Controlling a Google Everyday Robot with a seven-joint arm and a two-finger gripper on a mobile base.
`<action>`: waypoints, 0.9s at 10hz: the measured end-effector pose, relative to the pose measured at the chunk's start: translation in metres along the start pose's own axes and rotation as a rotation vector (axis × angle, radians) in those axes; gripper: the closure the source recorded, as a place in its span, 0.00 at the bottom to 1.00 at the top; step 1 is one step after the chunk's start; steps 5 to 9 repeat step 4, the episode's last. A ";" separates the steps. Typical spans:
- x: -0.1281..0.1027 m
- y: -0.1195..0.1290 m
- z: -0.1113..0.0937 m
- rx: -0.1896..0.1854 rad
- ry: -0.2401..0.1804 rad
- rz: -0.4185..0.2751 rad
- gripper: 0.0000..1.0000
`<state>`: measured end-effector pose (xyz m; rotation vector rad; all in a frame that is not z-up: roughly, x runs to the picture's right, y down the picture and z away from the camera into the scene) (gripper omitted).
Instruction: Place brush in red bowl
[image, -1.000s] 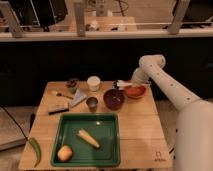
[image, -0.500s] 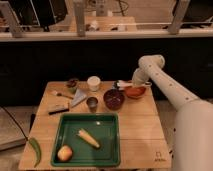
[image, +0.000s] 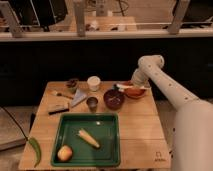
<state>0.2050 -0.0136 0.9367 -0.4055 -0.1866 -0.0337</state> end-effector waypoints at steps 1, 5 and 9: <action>0.000 0.000 0.000 -0.002 -0.001 -0.002 0.20; -0.001 0.000 0.001 -0.002 -0.010 -0.011 0.20; -0.001 0.000 0.001 -0.002 -0.010 -0.011 0.20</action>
